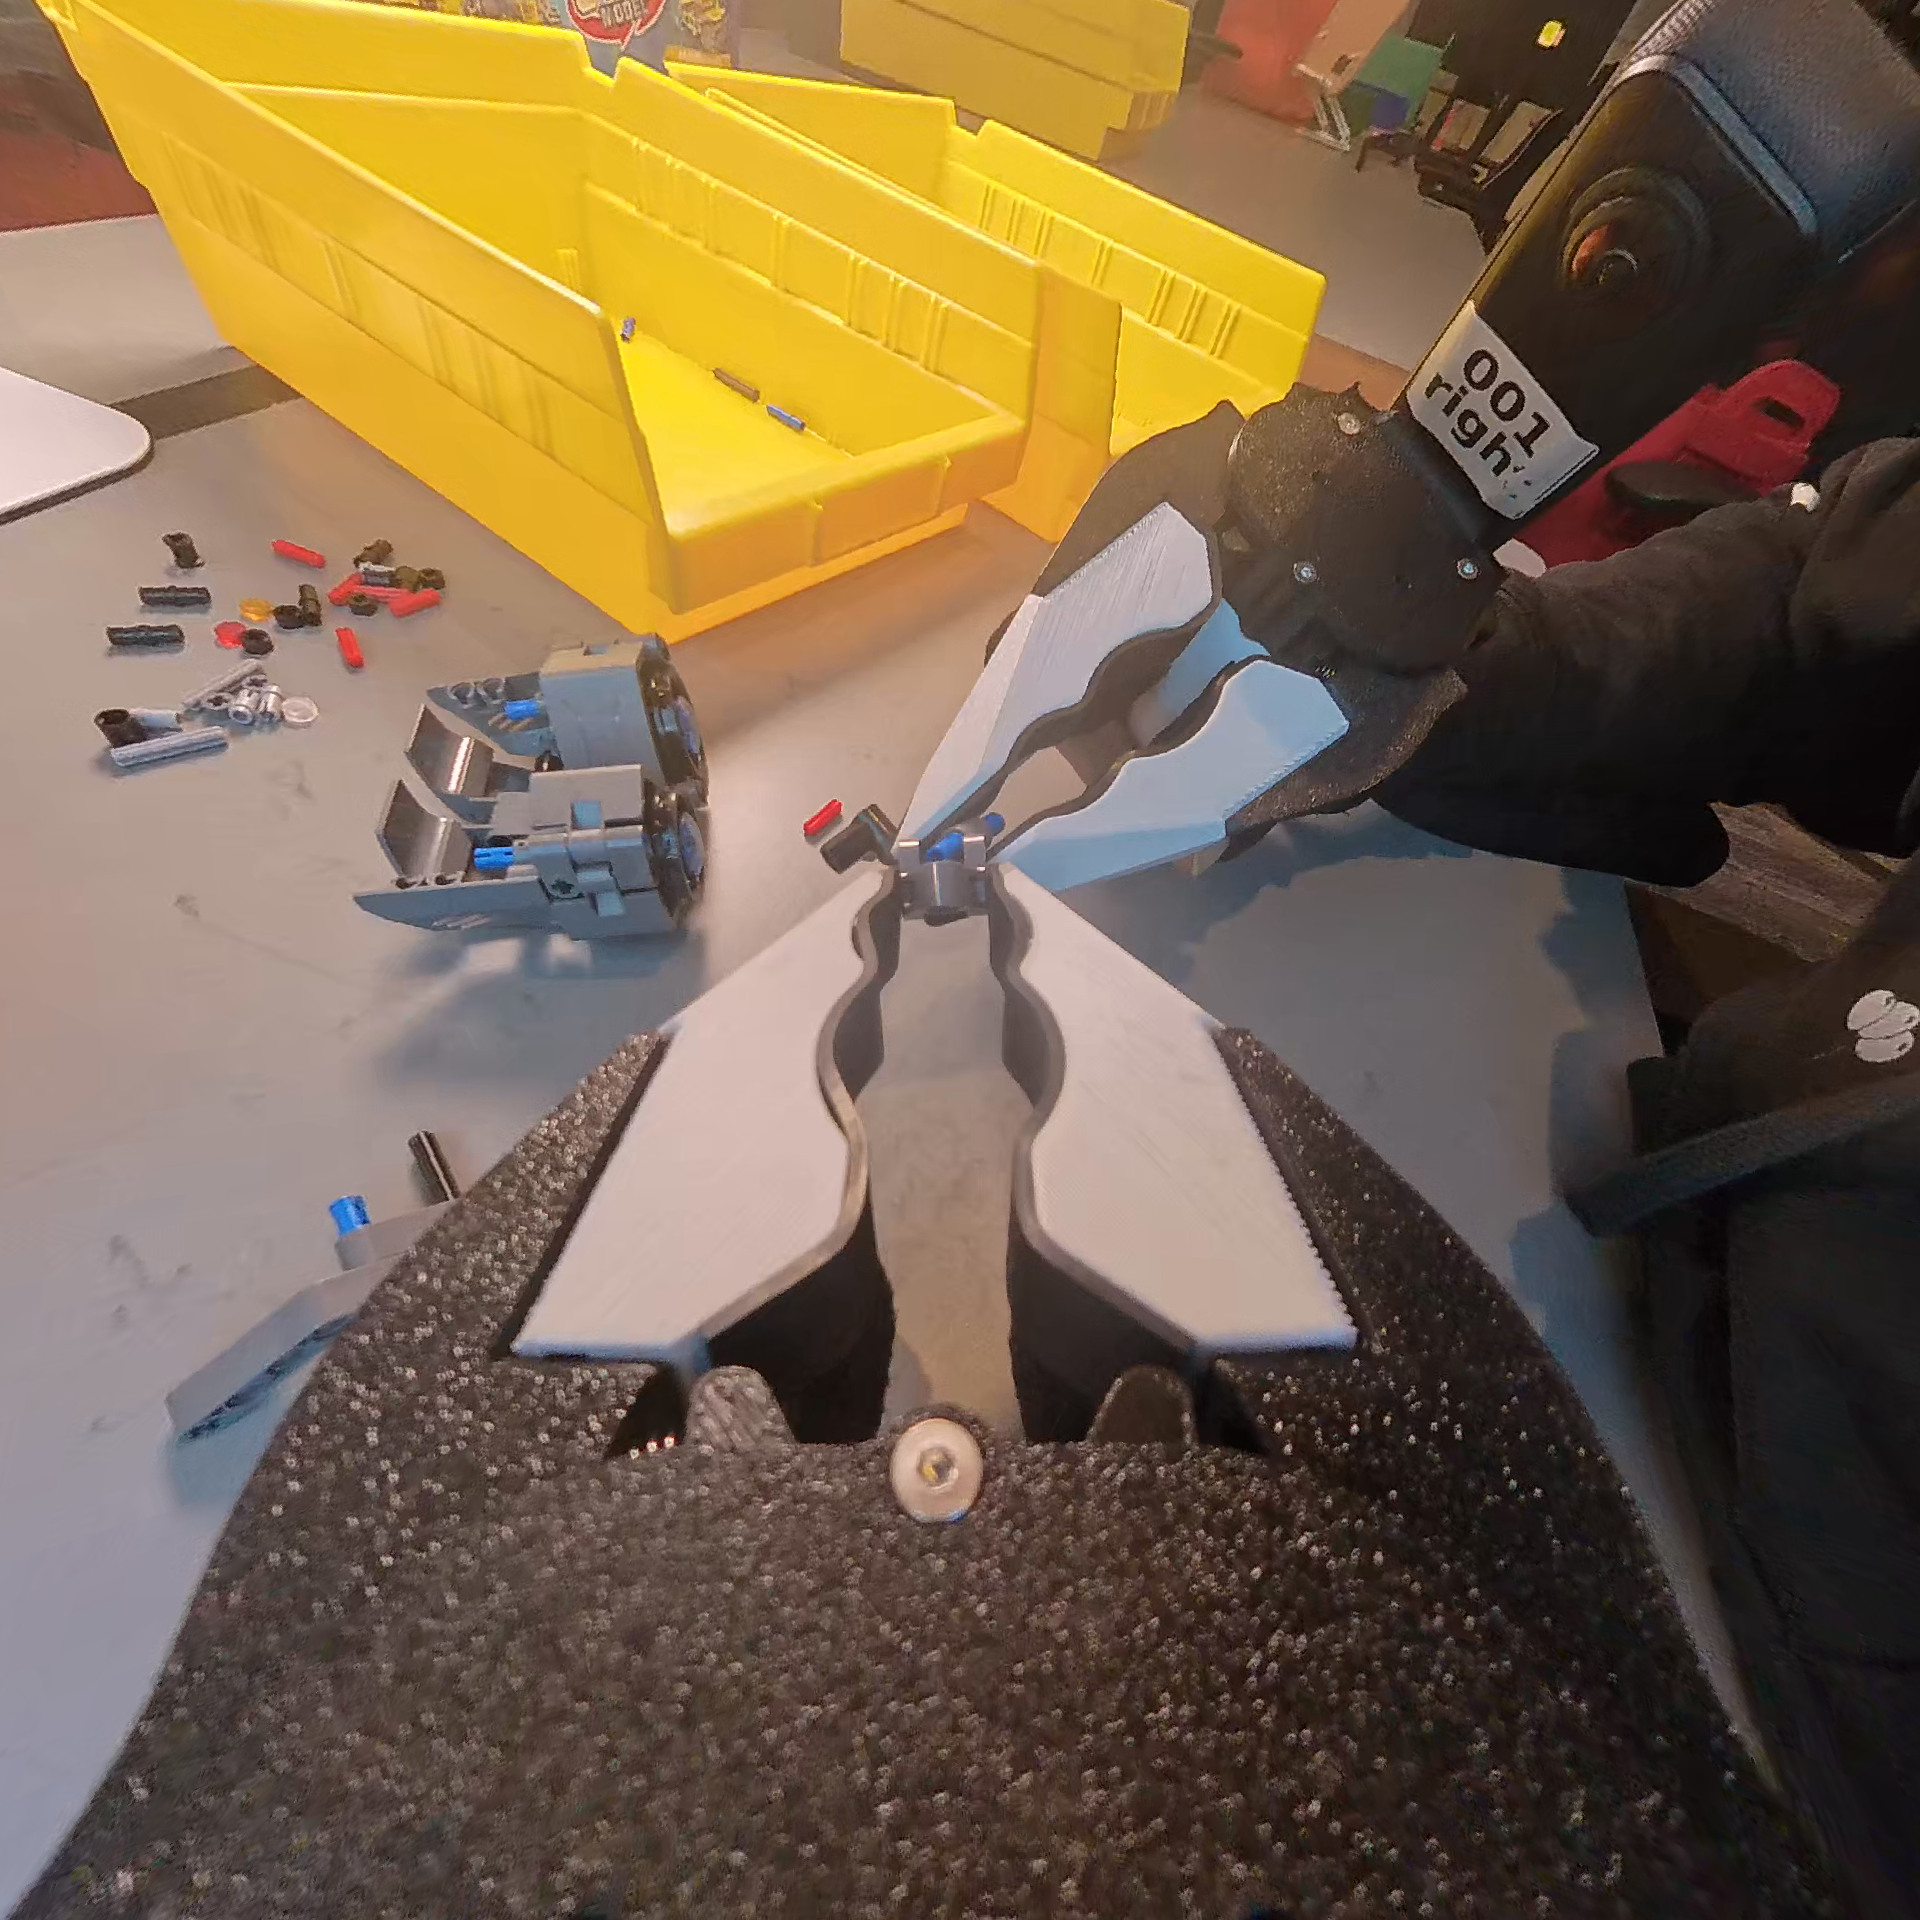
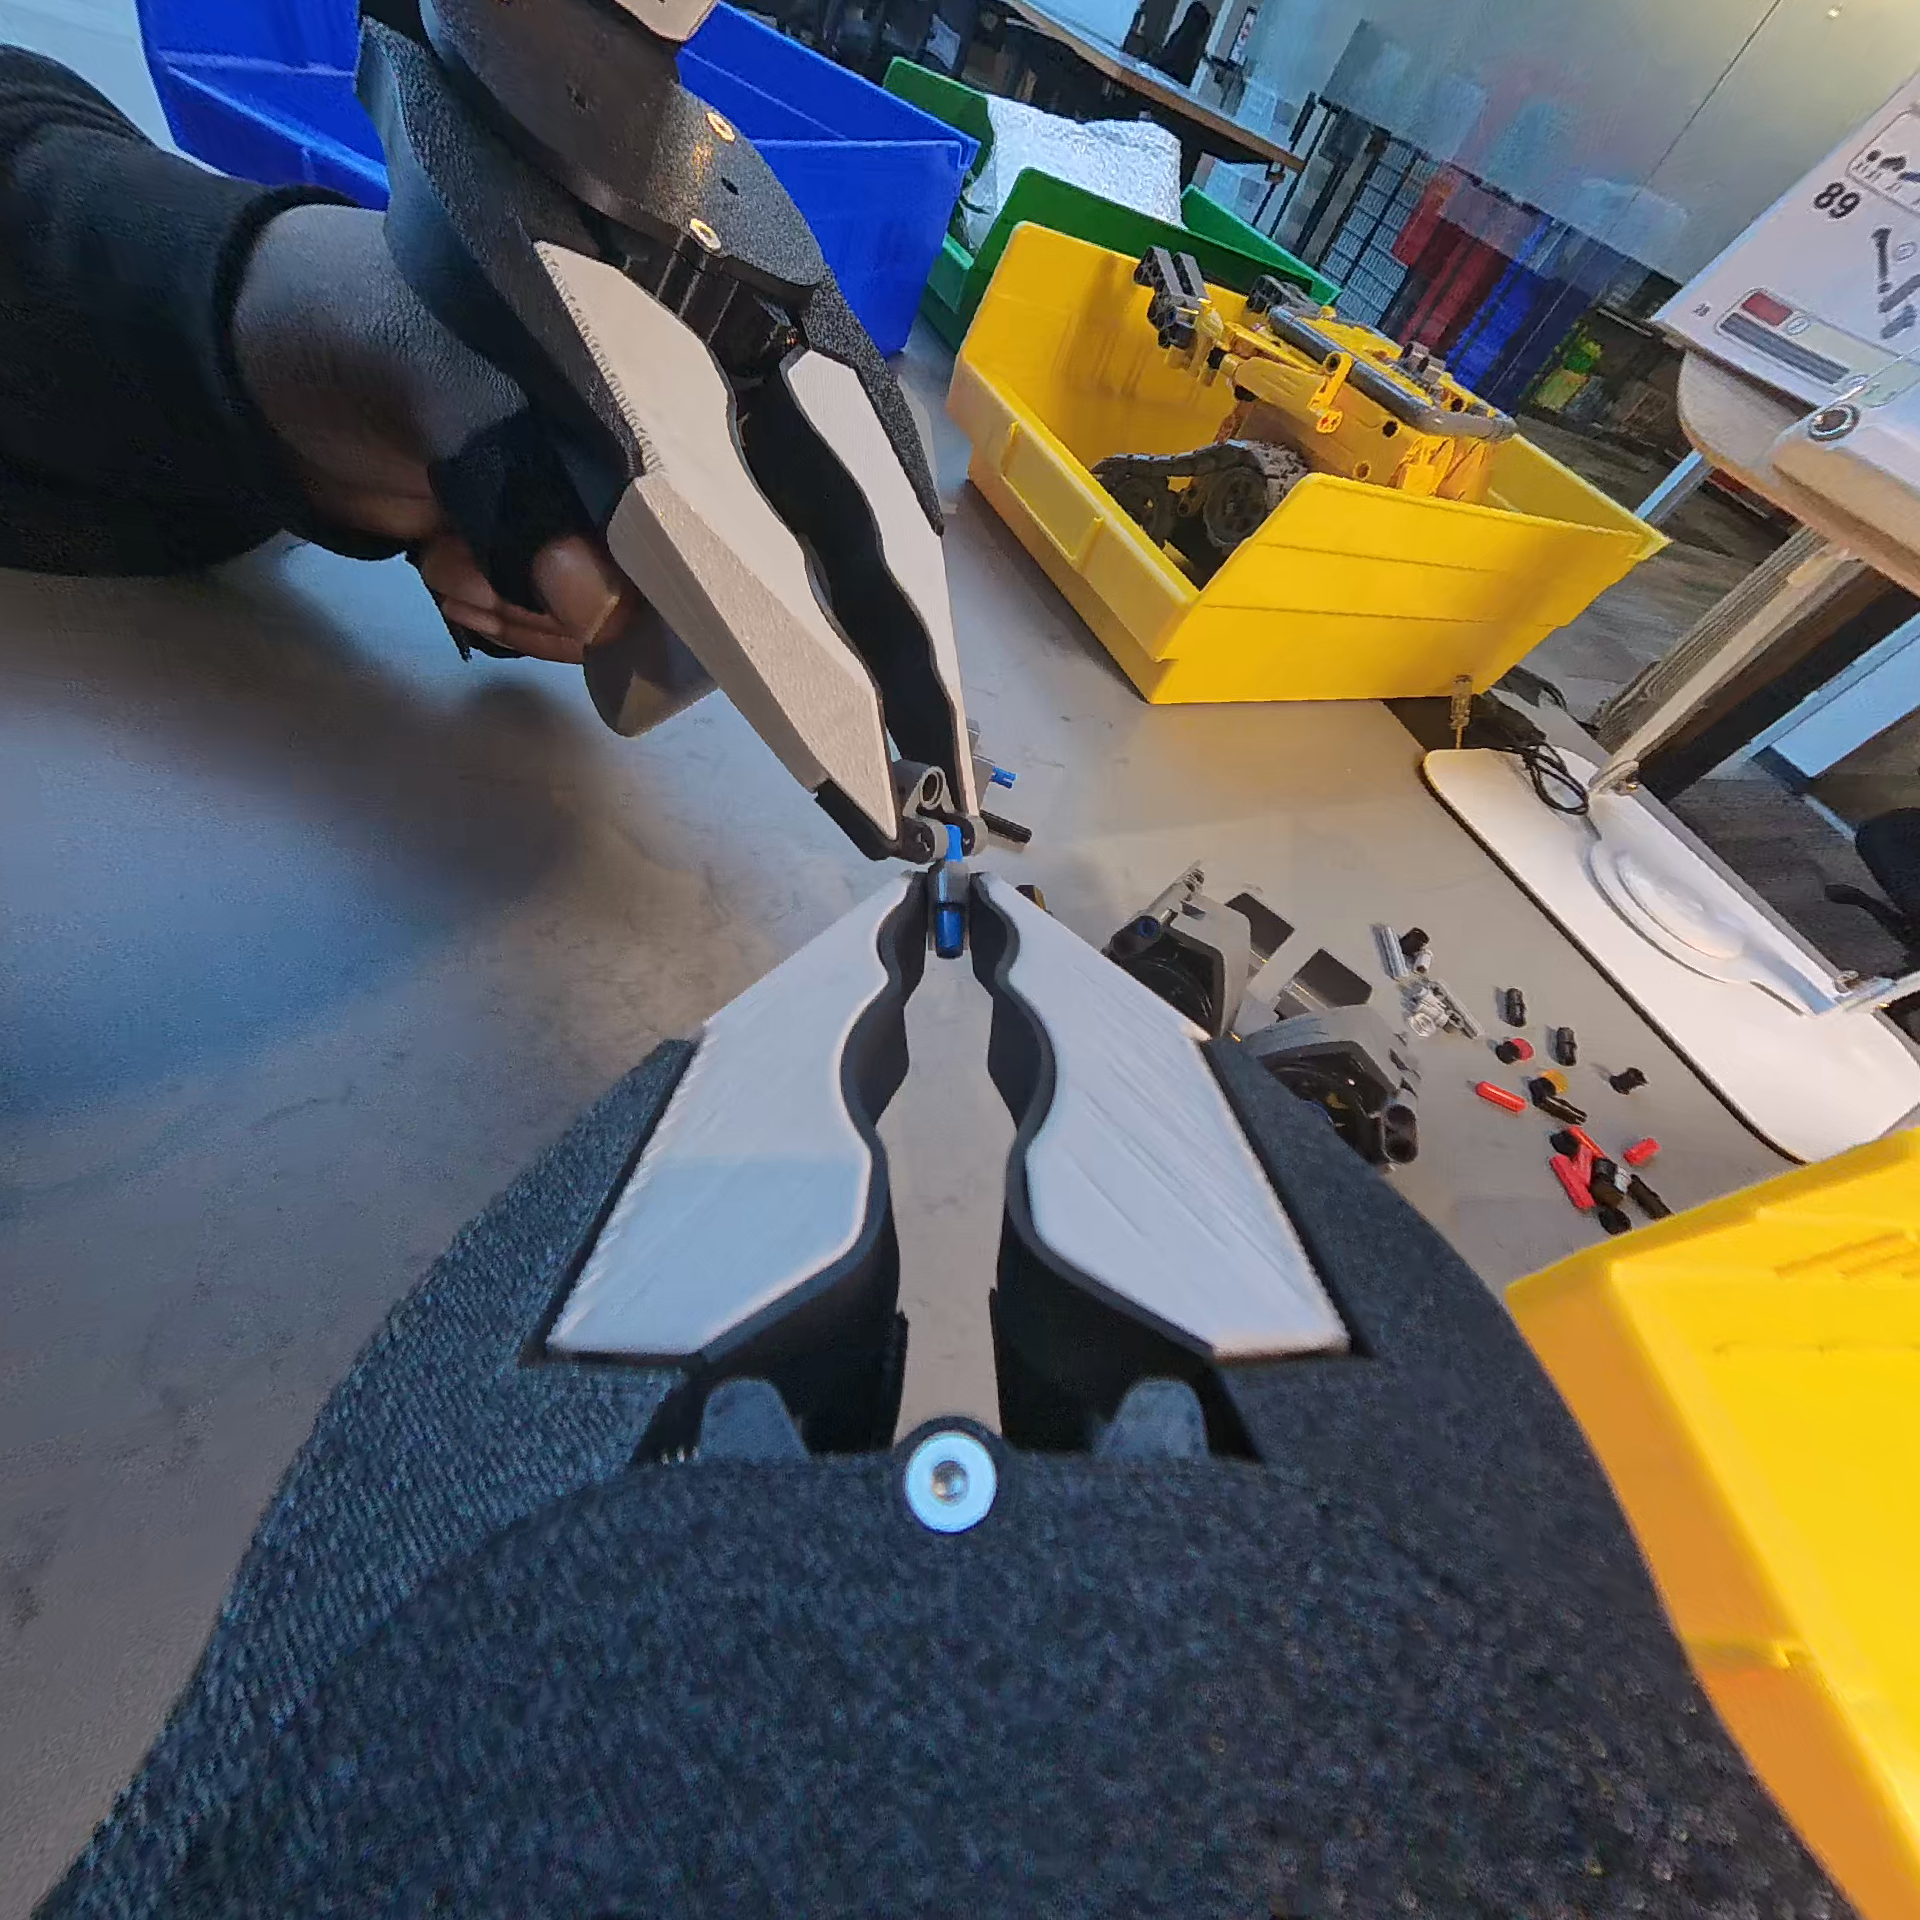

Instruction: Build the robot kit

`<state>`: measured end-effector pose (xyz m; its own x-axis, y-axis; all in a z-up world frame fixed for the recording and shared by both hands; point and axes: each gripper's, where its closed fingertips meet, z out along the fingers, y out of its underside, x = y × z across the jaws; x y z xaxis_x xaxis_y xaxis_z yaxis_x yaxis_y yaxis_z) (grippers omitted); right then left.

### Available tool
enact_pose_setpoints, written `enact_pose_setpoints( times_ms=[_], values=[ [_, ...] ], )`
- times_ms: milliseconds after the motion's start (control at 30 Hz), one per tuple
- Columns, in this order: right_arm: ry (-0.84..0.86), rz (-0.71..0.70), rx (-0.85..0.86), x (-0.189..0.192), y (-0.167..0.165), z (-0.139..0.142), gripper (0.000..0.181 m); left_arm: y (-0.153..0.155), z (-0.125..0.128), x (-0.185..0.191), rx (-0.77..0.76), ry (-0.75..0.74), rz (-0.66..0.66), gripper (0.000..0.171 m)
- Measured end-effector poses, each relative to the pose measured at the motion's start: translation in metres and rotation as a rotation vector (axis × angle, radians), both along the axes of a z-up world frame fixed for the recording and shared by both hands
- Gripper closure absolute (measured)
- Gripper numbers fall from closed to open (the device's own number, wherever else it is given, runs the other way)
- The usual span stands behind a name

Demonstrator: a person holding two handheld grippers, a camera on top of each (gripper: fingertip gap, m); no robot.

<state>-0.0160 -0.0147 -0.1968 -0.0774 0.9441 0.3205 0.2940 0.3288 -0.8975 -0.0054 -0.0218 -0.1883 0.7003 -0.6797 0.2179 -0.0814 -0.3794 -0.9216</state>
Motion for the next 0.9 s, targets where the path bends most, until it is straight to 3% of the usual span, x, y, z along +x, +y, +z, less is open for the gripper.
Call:
enact_pose_setpoints(
  times_ms=[900],
  values=[
    [-0.053, 0.001, 0.03, -0.0008, -0.0019, -0.0093, 0.175, 0.0017, -0.0064, 0.0015, -0.02, 0.02, 0.011, 0.156]
  ],
)
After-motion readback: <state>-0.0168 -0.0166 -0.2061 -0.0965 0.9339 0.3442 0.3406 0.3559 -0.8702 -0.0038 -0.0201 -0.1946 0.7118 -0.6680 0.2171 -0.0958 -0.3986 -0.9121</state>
